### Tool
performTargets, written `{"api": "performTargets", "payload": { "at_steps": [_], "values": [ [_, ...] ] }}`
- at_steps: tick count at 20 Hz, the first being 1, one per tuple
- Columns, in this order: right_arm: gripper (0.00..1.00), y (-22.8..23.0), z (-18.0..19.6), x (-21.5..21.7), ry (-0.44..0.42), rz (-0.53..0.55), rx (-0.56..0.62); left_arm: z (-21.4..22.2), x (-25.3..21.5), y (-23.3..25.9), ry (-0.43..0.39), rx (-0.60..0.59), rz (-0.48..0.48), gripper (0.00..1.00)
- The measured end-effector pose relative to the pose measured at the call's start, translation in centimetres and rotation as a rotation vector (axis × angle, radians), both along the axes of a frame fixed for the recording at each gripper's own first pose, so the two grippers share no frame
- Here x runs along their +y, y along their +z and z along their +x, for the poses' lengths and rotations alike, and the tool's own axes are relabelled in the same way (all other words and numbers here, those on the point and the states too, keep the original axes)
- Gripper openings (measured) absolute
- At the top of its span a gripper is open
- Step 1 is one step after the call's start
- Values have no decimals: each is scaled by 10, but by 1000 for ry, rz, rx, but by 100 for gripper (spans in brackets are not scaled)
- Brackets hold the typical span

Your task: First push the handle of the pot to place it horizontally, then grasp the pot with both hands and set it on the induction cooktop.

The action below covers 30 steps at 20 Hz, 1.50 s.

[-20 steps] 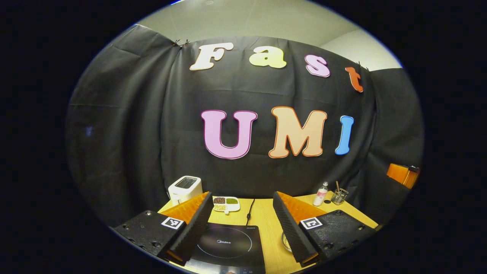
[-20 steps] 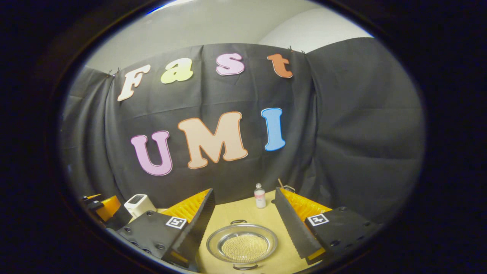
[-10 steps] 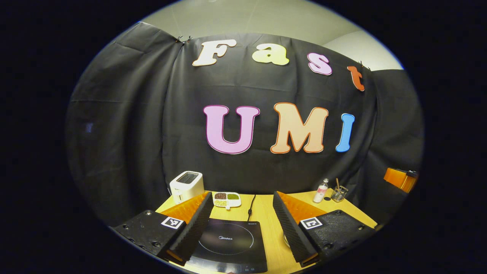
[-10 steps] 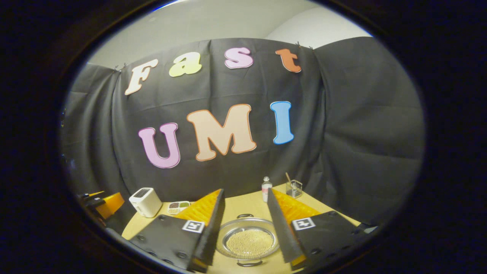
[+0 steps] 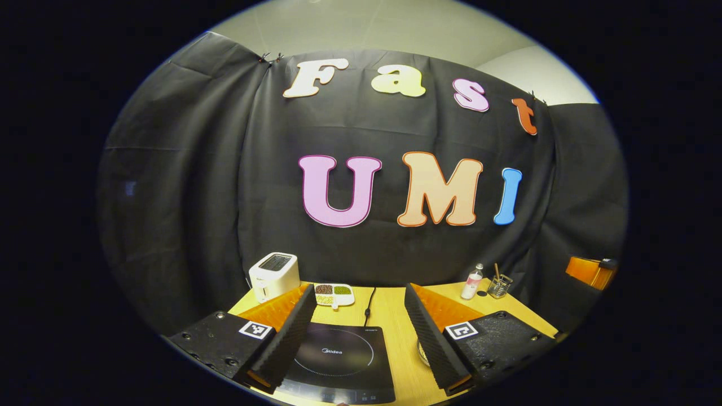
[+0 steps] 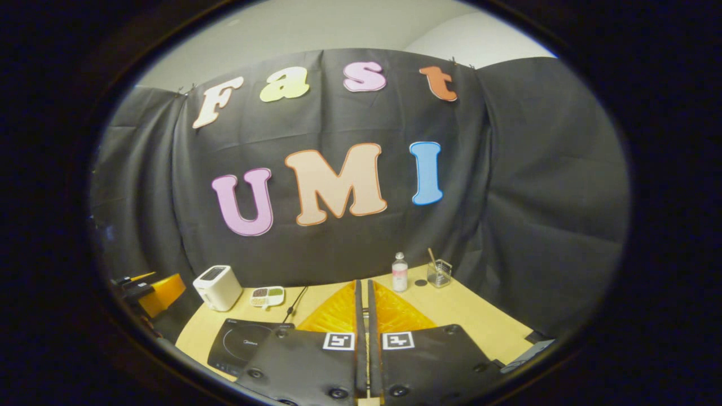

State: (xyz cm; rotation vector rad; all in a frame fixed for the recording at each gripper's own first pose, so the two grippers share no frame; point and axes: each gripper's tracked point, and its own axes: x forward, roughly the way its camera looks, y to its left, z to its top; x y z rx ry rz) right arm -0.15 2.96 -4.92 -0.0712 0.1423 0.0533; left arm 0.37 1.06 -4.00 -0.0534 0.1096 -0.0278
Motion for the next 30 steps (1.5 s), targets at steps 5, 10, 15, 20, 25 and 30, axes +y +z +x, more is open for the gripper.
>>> {"api": "performTargets", "payload": {
  "at_steps": [5, 10, 15, 20, 25, 30],
  "values": [
    [4, -25, -2, 13, 49, 14, 71, -4, 6, -4, 14, 6, 0, 92],
    [0, -75, -8, 15, 65, 34, 223, -8, 15, -7, 38, 13, 20, 96],
    [4, -117, -11, 20, 86, 49, 351, -10, 21, -5, 52, 2, 39, 92],
    [4, -166, -17, 23, 100, 92, 492, -8, 21, -6, 51, -5, 39, 95],
    [0, -221, -27, 25, 118, 136, 667, -5, 17, -11, 38, 7, 41, 96],
    [4, -271, -37, 17, 104, 148, 827, -2, 16, -16, 33, 23, 50, 96]
  ]
}}
